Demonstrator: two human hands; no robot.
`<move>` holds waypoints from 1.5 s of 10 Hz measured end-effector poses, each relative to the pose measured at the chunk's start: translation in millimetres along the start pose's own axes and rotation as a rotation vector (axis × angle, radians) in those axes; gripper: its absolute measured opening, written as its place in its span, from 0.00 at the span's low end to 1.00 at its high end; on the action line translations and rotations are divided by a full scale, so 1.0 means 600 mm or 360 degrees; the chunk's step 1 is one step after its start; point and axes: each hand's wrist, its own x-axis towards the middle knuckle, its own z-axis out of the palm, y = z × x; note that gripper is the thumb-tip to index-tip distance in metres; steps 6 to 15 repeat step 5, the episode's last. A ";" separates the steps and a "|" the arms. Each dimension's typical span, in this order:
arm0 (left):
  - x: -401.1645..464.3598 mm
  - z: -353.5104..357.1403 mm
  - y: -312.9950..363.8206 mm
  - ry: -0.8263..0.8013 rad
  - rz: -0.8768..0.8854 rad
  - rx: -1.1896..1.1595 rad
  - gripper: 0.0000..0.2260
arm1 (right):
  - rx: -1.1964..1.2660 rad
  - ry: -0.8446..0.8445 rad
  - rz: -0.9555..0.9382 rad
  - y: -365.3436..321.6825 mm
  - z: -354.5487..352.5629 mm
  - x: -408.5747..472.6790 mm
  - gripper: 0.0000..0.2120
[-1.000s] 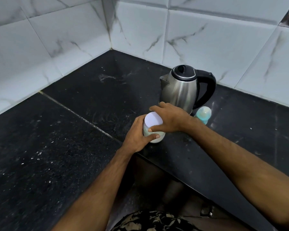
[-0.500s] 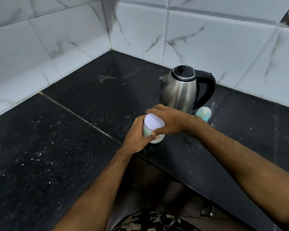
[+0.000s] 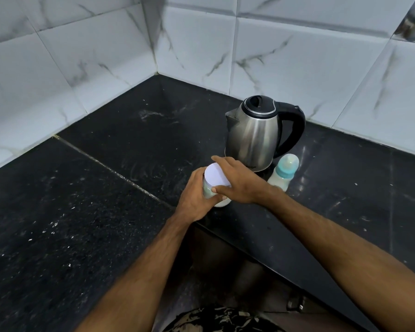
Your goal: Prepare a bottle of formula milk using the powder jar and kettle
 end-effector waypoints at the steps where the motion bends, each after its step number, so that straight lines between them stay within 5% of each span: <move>1: 0.000 -0.001 0.002 -0.0003 -0.0009 -0.0002 0.37 | 0.0027 0.0012 -0.0002 0.002 0.002 -0.001 0.40; 5: -0.004 -0.009 0.007 -0.0032 0.0062 0.0004 0.38 | 0.0379 0.0261 0.0007 0.027 0.018 -0.011 0.36; 15: -0.004 -0.009 0.007 -0.0032 0.0062 0.0004 0.38 | 0.0379 0.0261 0.0007 0.027 0.018 -0.011 0.36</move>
